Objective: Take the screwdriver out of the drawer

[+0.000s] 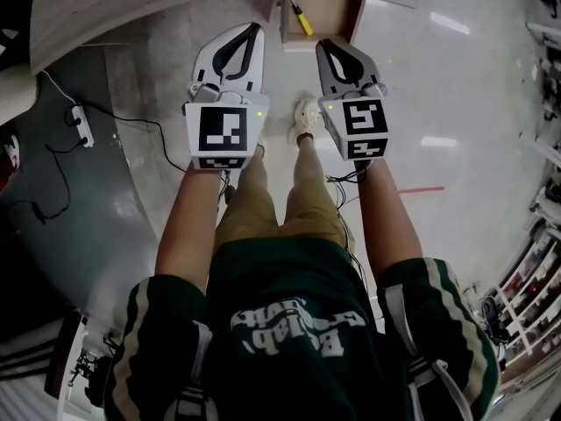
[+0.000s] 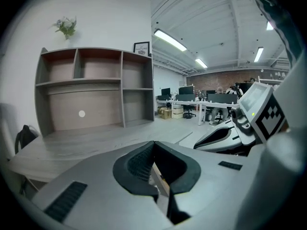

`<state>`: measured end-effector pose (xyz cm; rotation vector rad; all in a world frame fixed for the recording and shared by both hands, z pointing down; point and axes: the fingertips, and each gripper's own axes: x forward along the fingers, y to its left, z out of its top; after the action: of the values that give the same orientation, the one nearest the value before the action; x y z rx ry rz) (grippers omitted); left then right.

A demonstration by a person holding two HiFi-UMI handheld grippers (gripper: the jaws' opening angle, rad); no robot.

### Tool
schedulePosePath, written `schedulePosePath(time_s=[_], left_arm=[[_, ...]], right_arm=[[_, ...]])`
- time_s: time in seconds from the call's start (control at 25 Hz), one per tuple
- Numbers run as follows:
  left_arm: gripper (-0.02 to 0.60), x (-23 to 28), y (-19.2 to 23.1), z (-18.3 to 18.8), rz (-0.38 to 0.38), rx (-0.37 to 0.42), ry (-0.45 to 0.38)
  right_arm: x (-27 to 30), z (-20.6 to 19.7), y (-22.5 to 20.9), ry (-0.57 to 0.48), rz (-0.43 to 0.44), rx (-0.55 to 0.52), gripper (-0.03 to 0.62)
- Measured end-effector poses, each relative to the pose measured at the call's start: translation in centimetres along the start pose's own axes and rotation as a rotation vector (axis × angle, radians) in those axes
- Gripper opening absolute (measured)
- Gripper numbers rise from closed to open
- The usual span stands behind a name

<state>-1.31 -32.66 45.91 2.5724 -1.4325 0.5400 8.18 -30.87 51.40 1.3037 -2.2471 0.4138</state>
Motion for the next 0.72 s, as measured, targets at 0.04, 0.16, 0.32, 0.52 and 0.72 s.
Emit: schedulePosePath(time_s=[0.04, 0.16, 0.32, 0.52, 0.72], left_arm=[[0.017, 0.6, 0.1, -0.5, 0.005, -0.003, 0.004], [0.017, 1.8, 0.8, -2.2, 0.026, -0.012, 0.007], [0.017, 3.5, 1.4, -4.3, 0.045, -0.030, 0.015], [0.017, 4.6, 2.0, -6.5, 0.065, -0.052, 0.033], [0.017, 5.3, 2.1, -8.6, 0.071, -0.060, 0.042]], right_arm=[[0.8, -0.6, -0.3, 0.005, 0.004, -0.003, 0.037], [3.5, -2.2, -0.9, 0.013, 0.005, -0.014, 0.037], [6.6, -4.1, -1.5, 0.034, 0.019, -0.040, 0.037], [9.7, -6.8, -1.8, 0.078, 0.045, -0.053, 0.038], [11.7, -10.3, -2.5, 0.124, 0.023, -0.055, 0.138]])
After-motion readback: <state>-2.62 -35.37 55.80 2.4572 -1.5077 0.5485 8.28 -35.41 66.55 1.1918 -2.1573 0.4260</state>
